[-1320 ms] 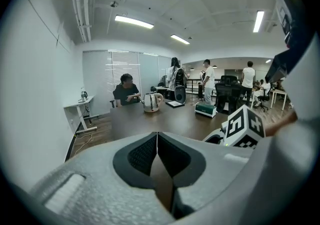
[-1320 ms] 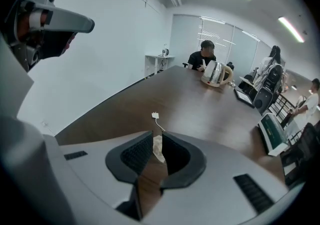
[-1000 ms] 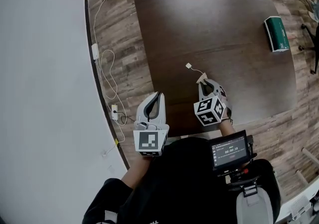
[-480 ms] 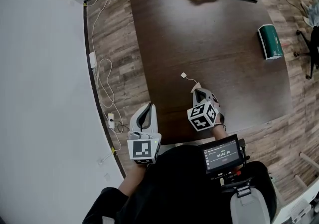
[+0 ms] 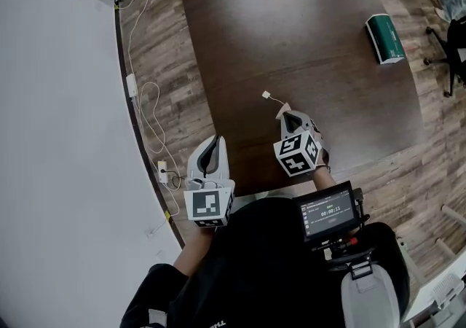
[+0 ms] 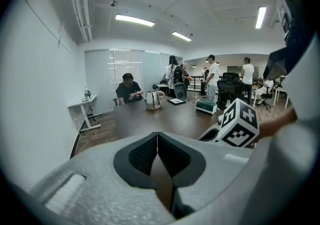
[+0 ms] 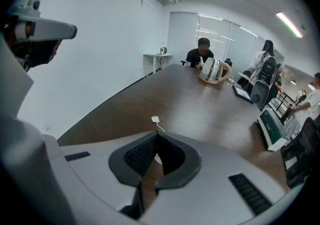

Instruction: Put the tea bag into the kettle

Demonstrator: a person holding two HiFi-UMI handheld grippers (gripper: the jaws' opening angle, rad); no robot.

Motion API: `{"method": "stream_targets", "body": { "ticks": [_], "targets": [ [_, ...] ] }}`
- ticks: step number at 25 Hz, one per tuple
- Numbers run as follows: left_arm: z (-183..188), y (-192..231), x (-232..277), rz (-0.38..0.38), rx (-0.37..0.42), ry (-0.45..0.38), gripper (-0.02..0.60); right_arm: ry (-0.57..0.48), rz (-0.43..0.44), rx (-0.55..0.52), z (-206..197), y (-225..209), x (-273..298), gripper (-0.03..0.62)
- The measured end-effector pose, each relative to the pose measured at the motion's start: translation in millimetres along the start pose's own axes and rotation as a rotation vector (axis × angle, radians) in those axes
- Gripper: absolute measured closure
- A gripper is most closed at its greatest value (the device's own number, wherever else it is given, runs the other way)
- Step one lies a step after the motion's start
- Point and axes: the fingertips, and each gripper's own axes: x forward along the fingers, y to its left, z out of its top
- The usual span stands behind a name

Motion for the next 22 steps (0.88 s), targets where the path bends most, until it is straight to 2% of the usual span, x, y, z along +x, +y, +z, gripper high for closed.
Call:
{"method": "stream_targets", "body": {
  "ticks": [7,15,18,22],
  "targets": [
    [5.5,-7.6,-8.7,-0.034,0.014,-0.033,0.577,-0.052,-0.045,0.061,7.1,-10.3,-29.3,0.586],
    [5.8,6.6,-17.0,-0.076,0.017,-0.069,0.577,-0.111,-0.105,0.097,29.1,-4.0,-58.6,0.586],
    [0.9,21.9,-23.1,-0.100,0.019,-0.088,0.577,-0.127,-0.136,0.123,36.7,6.5,-64.3,0.586],
    [-27.5,69.6,-46.1,-0.136,0.011,-0.122,0.577,-0.129,-0.208,0.139,45.5,53.4,-61.4,0.586]
  ]
}}
